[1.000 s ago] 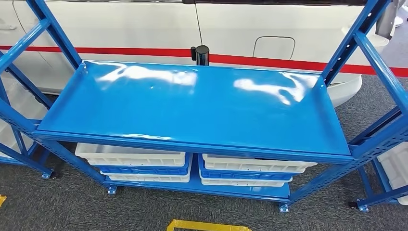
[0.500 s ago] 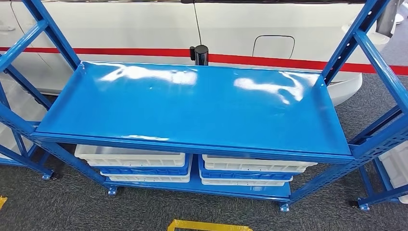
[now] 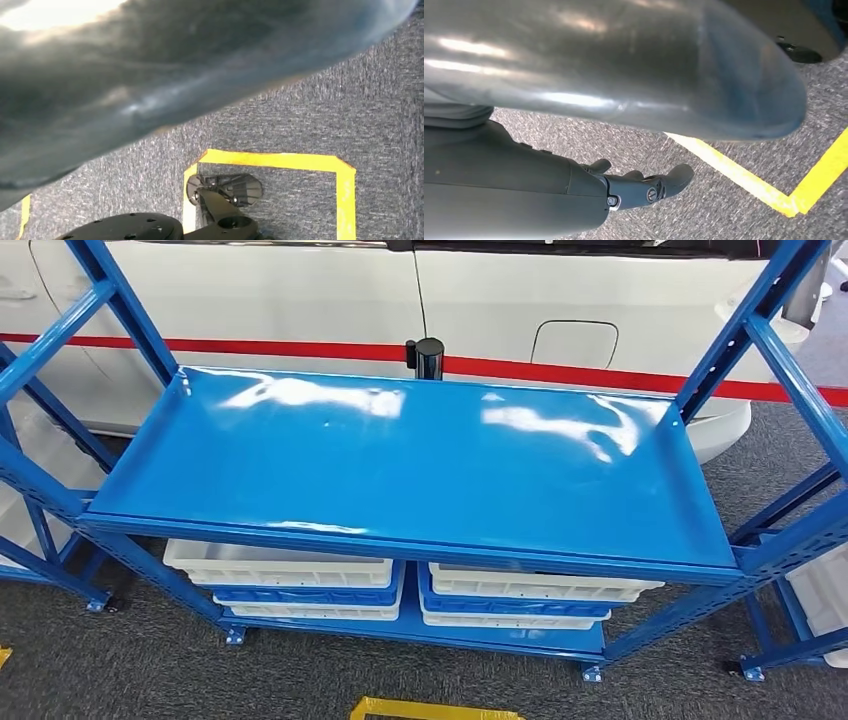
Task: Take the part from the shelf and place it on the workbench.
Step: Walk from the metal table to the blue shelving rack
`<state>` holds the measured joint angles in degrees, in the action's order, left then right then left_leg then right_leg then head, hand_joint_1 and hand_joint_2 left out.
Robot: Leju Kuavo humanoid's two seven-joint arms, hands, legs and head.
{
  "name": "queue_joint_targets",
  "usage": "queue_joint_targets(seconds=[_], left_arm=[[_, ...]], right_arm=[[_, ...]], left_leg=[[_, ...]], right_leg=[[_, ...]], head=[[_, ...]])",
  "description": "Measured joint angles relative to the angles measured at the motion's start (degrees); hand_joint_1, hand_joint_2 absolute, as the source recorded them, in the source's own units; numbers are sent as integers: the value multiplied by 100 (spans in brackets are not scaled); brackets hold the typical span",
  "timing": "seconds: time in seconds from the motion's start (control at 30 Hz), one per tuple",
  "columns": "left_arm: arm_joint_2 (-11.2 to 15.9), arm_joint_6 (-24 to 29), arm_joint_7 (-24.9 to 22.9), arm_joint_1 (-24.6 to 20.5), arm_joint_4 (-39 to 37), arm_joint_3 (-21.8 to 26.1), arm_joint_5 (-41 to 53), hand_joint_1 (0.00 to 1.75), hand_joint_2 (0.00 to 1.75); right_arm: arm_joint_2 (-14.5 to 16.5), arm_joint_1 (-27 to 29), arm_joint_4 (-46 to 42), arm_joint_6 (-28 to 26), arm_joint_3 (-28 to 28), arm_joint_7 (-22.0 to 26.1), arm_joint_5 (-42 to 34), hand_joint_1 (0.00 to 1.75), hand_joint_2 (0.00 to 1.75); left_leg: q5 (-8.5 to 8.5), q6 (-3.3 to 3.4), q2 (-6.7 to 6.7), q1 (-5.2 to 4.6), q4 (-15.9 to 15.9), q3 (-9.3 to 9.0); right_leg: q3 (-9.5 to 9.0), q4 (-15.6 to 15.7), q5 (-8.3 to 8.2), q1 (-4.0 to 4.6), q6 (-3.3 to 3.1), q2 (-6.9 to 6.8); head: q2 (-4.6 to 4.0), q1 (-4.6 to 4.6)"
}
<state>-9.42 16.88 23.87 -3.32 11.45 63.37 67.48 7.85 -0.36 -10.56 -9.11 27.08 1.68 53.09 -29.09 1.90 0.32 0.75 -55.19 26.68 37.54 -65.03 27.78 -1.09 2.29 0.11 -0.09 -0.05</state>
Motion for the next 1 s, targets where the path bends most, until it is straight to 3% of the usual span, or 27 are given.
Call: queue_joint_targets(seconds=[0.07, 0.1, 0.13, 0.2, 0.23, 0.3, 0.37, 0.43, 0.47, 0.53, 0.57, 0.6, 0.63, 0.67, 0.73, 0.77, 0.8, 0.9, 1.0], left_arm=[[-4, 1, 0, 2, -1, -1, 4, 0, 0], [-8, 1, 0, 3, -1, -1, 4, 0, 0], [-9, 1, 0, 3, -2, -1, 4, 0, 0], [-7, -3, 0, 4, -1, 1, 4, 0, 0], [-2, -4, 0, 5, 2, 1, 4, 0, 0], [8, -3, 0, 3, 6, 1, 4, 0, 0], [3, 2, 0, -3, 7, 1, 4, 0, 0], [-5, 6, 0, -8, 7, 1, 4, 0, 0], [-8, 7, 0, -9, 7, 1, 4, 0, 0], [-9, 8, 0, -7, 7, 1, 7, 0, 0], [-11, 8, 0, -3, 7, 1, 9, 0, 0], [-12, 8, 0, 1, 7, 1, 11, 0, 0], [-13, 8, 0, 5, 7, 1, 12, 0, 0], [-14, 8, 0, 8, 7, 1, 13, 0, 0], [-12, 8, 0, 9, 7, 3, 13, 0, 0], [-11, 8, 0, 6, 7, 3, 14, 0, 0], [-16, 8, 0, 3, 6, 4, 15, 0, 0], [-31, 8, 0, 5, 4, 4, 17, 0, 0], [-29, 8, 0, 12, 4, 5, 17, 0, 0]], right_arm=[[-5, 8, 0, 0, 1, -12, 0, 0, 0], [-9, 17, 0, 0, 1, -16, 0, 0, 0], [-11, 24, 0, 0, 1, -18, 0, 0, 0], [-15, 28, 1, 0, 2, -20, 0, 0, 0], [-8, 22, 1, 1, 3, -21, 0, 0, 0], [3, 7, 2, 2, 3, -24, 1, 0, 0], [-5, -1, 1, 3, 3, -30, 3, 0, 0], [-15, 1, -1, 4, 4, -33, 5, 0, 0], [-16, 0, -2, 4, 5, -34, 7, 0, 0], [-16, 1, -2, 7, 5, -34, 15, 0, 0], [-16, -1, -2, 9, 5, -34, 19, 0, 0], [-16, 0, -2, 10, 5, -35, 22, 0, 0], [-17, 0, -2, 11, 6, -36, 27, 0, 0], [-17, 0, -2, 11, 7, -36, 37, 0, 0], [-15, -1, -2, 11, 7, -37, 57, 0, 0], [-12, -3, -1, 11, 7, -37, 65, 0, 0], [-14, -4, -1, 11, 7, -37, 68, 0, 0], [-29, 5, 0, 9, 7, -39, 70, 0, 0], [-31, 0, 0, 4, 7, -37, 92, 0, 0]], left_leg=[[-2, -1, 14, 8, 1, 0], [-13, -16, 18, 16, 0, -6], [-29, -40, 18, 32, -2, -18], [-84, -126, 18, 68, -11, -65], [-127, -184, 19, 71, -26, -72], [-205, -275, 24, 56, -36, -80], [-247, -318, 29, 77, -16, -107], [-364, -340, 25, 121, -178, -71], [-505, -341, 18, 130, -443, 45], [-860, -316, 7, 113, -1274, 478], [-971, -301, 3, 102, -1661, 714], [-968, -280, -1, 94, -1880, 884], [-841, -250, -8, 87, -1879, 958], [-612, -214, -17, 76, -1656, 927], [-113, -143, -51, 42, -925, 711], [31, -131, -63, 24, -635, 621], [101, -157, -75, 12, -464, 576], [122, -255, -88, -26, -371, 572], [118, -231, -95, -68, -372, 574]], right_leg=[[383, -701, 203, -26, 19, -1], [482, -844, 203, -49, 60, -2], [468, -763, 114, -76, 126, -5], [147, -48, -207, -144, 290, -48], [-42, 311, -318, -153, 323, -54], [-246, 662, -357, -142, 243, -42], [-267, 647, -304, -102, 81, 2], [-301, 643, -268, -85, -28, 24], [-329, 647, -252, -80, -72, 33], [-378, 648, -213, -39, -136, 37], [-403, 648, -195, -14, -162, 44], [-431, 647, -178, 10, -185, 56], [-463, 647, -162, 28, -206, 74], [-499, 647, -145, 39, -218, 97], [-551, 643, -109, 60, -209, 139], [-559, 638, -92, 73, -187, 156], [-552, 628, -76, 91, -176, 167], [-529, 620, -58, 101, -167, 166], [-544, 650, -68, 71, -147, 161]], head=[[0, 8], [0, 5], [0, 7], [0, 12], [0, 26], [0, 32], [0, 17], [0, 8], [0, 1], [0, -6], [0, -7], [0, -5], [0, -6], [0, -5], [0, -10], [0, -12], [0, -15], [0, -18], [0, -19]])
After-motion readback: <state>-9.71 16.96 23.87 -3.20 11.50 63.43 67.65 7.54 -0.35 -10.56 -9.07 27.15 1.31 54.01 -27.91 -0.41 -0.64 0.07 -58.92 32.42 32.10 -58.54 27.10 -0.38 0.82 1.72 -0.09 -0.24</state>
